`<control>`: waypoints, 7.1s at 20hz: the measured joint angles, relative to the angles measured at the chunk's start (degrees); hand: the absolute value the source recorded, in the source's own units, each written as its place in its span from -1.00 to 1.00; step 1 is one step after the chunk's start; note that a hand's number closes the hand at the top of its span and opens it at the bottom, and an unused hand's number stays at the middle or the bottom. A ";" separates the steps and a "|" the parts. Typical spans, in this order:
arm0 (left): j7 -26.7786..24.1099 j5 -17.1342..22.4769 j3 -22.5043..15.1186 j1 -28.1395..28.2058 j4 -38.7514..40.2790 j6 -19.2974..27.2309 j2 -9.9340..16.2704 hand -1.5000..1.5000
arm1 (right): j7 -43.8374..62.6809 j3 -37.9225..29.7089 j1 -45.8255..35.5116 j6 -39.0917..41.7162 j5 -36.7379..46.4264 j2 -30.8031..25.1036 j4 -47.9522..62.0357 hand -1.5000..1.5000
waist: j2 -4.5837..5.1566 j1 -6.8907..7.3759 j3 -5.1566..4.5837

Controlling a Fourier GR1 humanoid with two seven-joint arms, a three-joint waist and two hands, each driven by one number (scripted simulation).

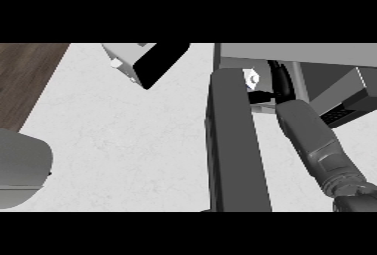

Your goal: Pick up the milk, place it into the microwave and close the microwave

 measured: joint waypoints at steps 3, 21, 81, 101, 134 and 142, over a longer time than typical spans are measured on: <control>0.42 -1.72 -1.53 -0.41 -0.48 0.35 -0.50 -1.00 | -1.95 -0.81 1.09 3.58 -1.04 -0.34 -0.04 -1.00 | -0.38 -0.71 -0.04; 12.55 -13.92 -13.61 -10.65 -2.15 6.02 -5.45 -1.00 | -9.47 1.04 16.80 18.38 -4.23 2.31 -7.00 -1.00 | -2.40 -5.57 -0.27; 18.02 8.28 -44.39 -83.59 61.55 44.62 -13.85 1.00 | 10.20 7.52 62.33 45.38 -35.17 -12.69 -84.55 -1.00 | 0.24 -17.96 -0.90; 11.39 25.10 -36.47 -95.62 71.28 44.65 -14.14 1.00 | 17.25 6.05 56.78 49.80 -43.01 -19.59 -87.32 -1.00 | 2.51 -22.46 -0.70; -1.44 36.48 -39.53 -97.46 74.14 43.10 -14.14 1.00 | 20.91 -0.89 48.29 52.27 -48.10 -29.72 -80.46 -1.00 | 3.35 -22.92 -0.22; -3.20 38.51 -40.29 -97.93 74.51 43.12 -14.14 1.00 | 20.54 -2.50 46.80 52.81 -47.15 -32.60 -78.39 -1.00 | 3.52 -22.90 -0.08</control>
